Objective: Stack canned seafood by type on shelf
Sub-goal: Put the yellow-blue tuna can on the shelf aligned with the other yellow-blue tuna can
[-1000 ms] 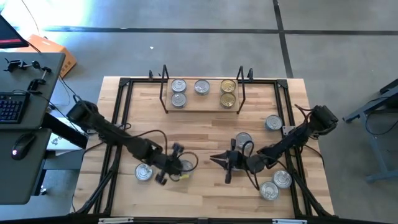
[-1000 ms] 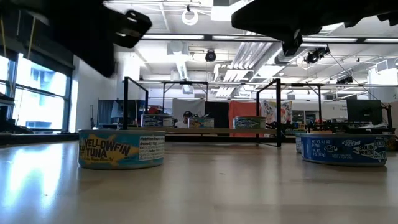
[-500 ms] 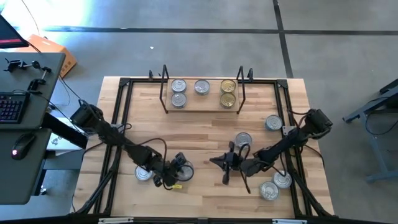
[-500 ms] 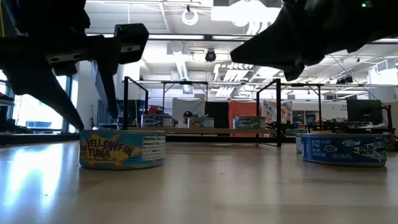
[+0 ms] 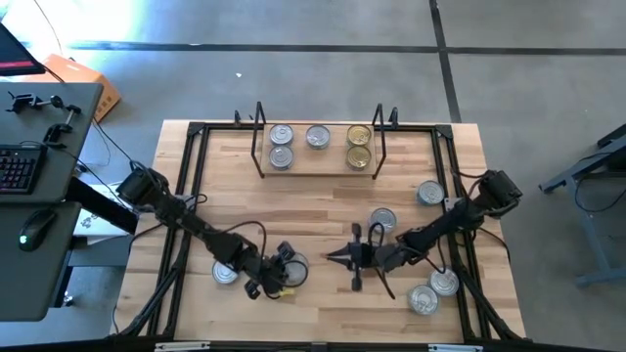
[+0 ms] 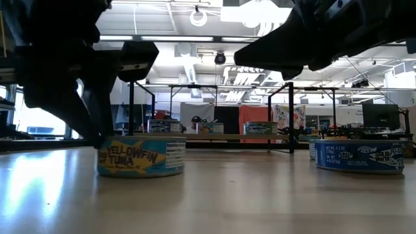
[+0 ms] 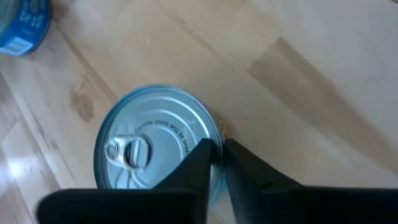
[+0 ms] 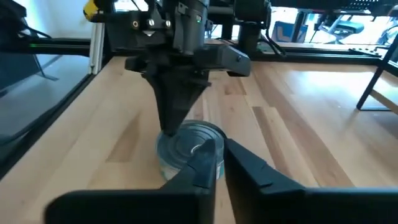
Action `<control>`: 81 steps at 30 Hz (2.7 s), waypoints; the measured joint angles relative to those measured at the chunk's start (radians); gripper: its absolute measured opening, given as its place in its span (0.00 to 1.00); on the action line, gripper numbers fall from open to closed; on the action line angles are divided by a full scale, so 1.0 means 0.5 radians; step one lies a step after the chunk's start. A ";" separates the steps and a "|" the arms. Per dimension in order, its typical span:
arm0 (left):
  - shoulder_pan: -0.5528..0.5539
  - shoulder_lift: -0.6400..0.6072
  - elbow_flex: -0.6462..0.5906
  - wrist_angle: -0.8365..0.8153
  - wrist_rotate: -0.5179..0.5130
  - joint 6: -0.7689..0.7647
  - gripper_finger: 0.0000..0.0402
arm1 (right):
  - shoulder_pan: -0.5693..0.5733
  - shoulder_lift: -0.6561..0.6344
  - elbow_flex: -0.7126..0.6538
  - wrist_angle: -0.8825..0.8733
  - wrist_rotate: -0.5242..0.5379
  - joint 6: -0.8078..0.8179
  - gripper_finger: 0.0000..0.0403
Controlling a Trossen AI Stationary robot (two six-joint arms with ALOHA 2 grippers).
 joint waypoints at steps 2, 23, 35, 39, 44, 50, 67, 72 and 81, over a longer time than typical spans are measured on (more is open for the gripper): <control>0.019 -0.002 -0.001 0.013 0.002 -0.055 0.02 | -0.015 0.000 0.000 -0.002 -0.017 -0.036 0.12; 0.348 -0.369 -0.487 0.903 0.210 -0.397 0.00 | -0.092 0.110 0.399 -0.715 -0.133 -0.745 0.61; 0.444 -0.411 -0.727 1.265 0.192 -0.523 0.00 | -0.184 0.501 0.940 -1.157 0.152 -1.185 0.61; 0.444 -0.411 -0.726 1.317 0.182 -0.461 0.00 | -0.215 0.559 1.017 -1.248 -0.031 -1.252 0.61; 0.444 -0.411 -0.724 1.348 0.144 -0.451 0.00 | -0.252 0.567 1.030 -1.260 -0.004 -1.239 0.59; 0.444 -0.412 -0.724 1.344 0.126 -0.512 0.01 | -0.262 0.568 1.030 -1.270 0.058 -1.105 0.39; 0.410 -0.476 -0.726 0.760 -0.075 -1.230 0.12 | -0.235 0.329 1.029 -1.628 0.843 -0.838 0.30; 0.374 -0.477 -0.723 0.938 -0.082 -1.132 0.12 | -0.527 0.355 1.029 -1.611 0.885 -0.835 0.30; 0.355 -0.477 -0.723 1.020 -0.082 -1.092 0.12 | -1.008 0.447 1.028 -1.458 0.706 -1.119 0.30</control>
